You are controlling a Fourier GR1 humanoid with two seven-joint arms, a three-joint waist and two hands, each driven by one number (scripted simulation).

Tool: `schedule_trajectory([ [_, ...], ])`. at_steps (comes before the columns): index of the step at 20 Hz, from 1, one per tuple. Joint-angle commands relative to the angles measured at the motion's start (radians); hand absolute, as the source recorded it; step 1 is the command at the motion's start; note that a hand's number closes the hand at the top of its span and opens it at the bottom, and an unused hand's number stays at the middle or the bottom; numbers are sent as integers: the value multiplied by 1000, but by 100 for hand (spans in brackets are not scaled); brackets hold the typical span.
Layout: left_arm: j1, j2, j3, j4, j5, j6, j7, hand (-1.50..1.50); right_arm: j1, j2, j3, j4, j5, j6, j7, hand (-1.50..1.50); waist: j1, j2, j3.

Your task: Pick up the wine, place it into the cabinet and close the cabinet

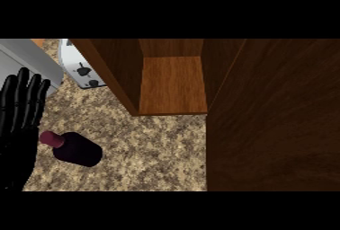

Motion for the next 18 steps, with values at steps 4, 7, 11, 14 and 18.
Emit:
schedule_trajectory([
  [4, 108, 50, 96, -5, 161, -141, -38, -150, 106, 14, 27, -49, 0, 41, -17, -150, 30, -37, -2],
  [7, 187, -10, 84, 29, 317, -155, 38, -150, 154, -25, 118, -119, -77, 148, 47, -150, 36, -40, -4],
  [11, 200, 32, 163, -60, 446, -159, 146, -150, 99, -54, 111, -263, -118, 125, 248, -150, 35, -39, -3],
  [14, 201, 52, 190, -173, 505, -125, 254, -150, 73, -64, 84, -319, -170, 118, 329, -150, 35, -38, -2],
  [18, 178, 53, 174, -283, 505, -37, 391, -150, 41, -32, 158, -396, -95, 58, 431, -150, 31, -37, -2],
])
